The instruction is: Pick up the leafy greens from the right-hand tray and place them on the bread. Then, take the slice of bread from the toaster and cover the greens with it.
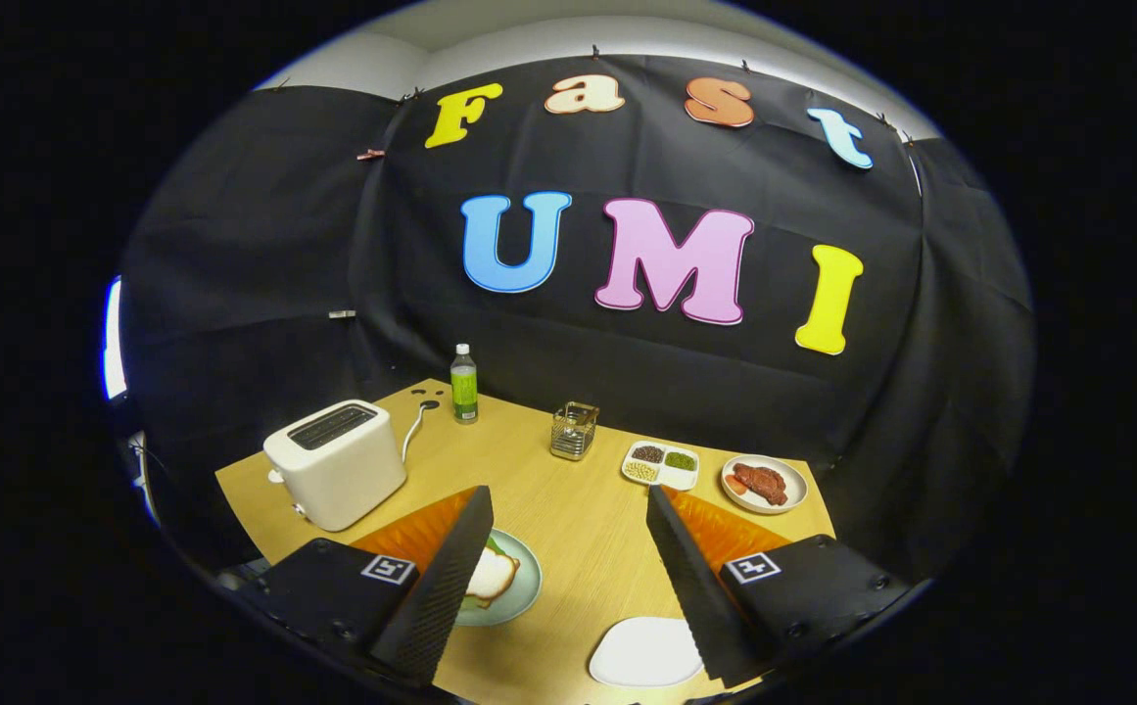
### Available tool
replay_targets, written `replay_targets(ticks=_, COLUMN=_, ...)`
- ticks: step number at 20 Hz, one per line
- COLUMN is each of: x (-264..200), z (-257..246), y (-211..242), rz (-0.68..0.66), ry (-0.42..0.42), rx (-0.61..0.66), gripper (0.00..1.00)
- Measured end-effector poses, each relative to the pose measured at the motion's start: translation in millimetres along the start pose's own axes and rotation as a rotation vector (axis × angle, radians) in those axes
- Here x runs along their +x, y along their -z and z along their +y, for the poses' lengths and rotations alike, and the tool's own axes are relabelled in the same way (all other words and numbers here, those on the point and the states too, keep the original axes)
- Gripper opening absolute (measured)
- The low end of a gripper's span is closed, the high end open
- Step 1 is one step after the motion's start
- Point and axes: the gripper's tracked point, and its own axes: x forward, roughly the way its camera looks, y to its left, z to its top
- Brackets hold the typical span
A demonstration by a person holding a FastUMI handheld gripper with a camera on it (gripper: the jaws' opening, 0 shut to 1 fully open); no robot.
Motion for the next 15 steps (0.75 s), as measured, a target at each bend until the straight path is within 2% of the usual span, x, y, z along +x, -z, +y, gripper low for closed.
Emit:
replay_targets(ticks=10, x=-33, z=-24, y=-25, rz=-0.091, ry=0.047, rx=-0.041, gripper=0.98)
replay_targets(ticks=15, x=-36, z=-25, y=-25, rz=-0.087, ry=0.055, rx=-0.078, gripper=0.98)
